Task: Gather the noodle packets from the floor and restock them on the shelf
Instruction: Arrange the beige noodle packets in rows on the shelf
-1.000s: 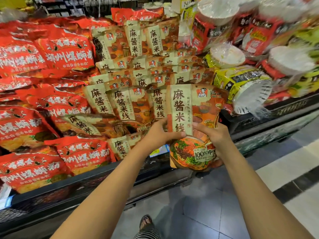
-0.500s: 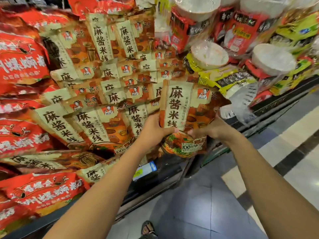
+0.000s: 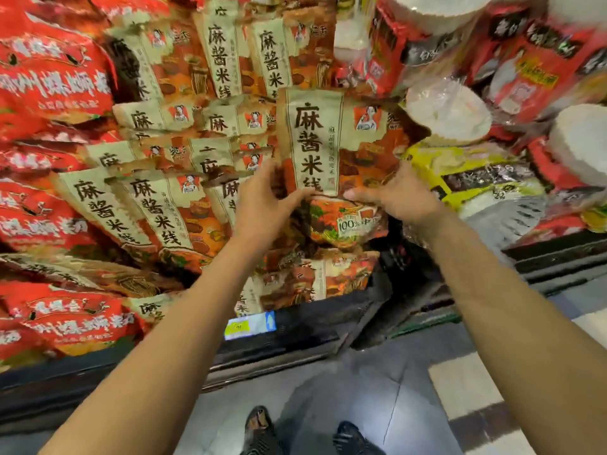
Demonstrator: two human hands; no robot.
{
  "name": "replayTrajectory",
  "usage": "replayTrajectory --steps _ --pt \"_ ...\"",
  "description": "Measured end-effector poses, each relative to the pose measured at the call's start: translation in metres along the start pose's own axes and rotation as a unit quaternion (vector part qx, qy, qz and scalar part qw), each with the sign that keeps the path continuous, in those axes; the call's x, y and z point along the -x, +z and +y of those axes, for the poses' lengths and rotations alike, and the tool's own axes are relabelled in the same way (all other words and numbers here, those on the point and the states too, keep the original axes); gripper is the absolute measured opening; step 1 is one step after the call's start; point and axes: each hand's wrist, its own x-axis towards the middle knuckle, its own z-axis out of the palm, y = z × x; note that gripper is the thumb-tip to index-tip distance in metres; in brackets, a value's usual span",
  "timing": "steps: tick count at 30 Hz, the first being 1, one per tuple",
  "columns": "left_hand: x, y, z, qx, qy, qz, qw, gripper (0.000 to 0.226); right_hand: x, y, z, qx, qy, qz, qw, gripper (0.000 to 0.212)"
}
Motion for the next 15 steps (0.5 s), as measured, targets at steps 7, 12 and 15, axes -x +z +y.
replayTrajectory --steps 7,12,15 --pt "0.057 0.012 -0.056 -0.412 0.103 0.019 0.905 0.101 -0.016 0.001 0.03 0.015 0.013 -0.068 0.998 0.034" --pt "0.066 0.021 -0.065 -0.447 0.046 0.016 0.893 0.1 -0.031 0.005 0.029 0.021 -0.003 -0.09 0.996 0.031" --pt "0.059 0.022 -0.067 -0.462 0.021 0.013 0.887 0.101 -0.031 0.009 0.039 0.0 -0.009 -0.072 0.997 0.048"
